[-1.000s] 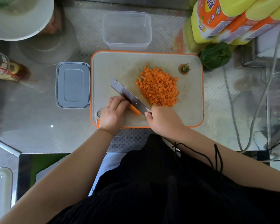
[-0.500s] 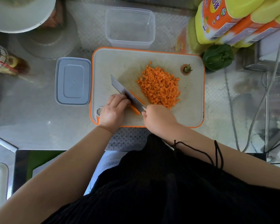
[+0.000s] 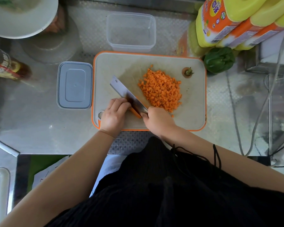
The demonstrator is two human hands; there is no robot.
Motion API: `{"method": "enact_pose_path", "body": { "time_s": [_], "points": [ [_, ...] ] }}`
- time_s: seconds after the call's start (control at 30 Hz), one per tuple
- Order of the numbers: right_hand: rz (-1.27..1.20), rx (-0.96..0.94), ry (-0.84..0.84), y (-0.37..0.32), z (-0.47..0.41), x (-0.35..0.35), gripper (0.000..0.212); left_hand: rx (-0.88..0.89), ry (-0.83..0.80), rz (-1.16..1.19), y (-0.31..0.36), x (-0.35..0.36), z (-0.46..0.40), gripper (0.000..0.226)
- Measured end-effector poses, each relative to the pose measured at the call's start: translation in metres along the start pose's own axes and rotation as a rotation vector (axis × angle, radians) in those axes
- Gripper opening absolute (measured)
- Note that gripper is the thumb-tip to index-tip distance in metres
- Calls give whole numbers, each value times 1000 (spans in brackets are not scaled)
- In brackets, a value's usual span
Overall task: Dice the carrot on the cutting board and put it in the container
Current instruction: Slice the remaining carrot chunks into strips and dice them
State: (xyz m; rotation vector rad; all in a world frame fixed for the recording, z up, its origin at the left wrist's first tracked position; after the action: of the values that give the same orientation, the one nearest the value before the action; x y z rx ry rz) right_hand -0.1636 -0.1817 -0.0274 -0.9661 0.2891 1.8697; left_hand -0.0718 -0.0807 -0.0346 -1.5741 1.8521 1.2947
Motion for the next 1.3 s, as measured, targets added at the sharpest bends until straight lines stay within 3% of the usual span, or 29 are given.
{"method": "enact_pose_path", "body": {
  "time_s": [0.53, 0.8, 1.03, 1.3],
  "points": [
    [90, 12, 21, 10, 6, 12, 28, -101, -9, 10, -6, 2, 3, 15],
    [120, -6, 93, -7, 6, 9, 11, -50, 21, 3, -6, 2, 3, 15],
    [121, 63, -76, 25, 12, 17, 23, -64, 0, 24, -5, 0, 3, 22],
    [-35, 87, -14, 26, 9, -3, 30, -23, 0, -4, 1, -2, 0, 21]
  ]
}}
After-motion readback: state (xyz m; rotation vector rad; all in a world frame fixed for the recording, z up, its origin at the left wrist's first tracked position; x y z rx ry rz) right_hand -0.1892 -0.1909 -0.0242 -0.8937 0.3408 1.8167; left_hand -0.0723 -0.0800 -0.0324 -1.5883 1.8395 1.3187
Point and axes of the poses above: each hand's wrist, its own z-axis away from the middle knuckle, its own x-axis out of the palm, y = z × x, the point moved 9 cm from there along -z, towards the middle knuckle, and after that the axes turned 14 degrees about x, right-handed, at the moved point
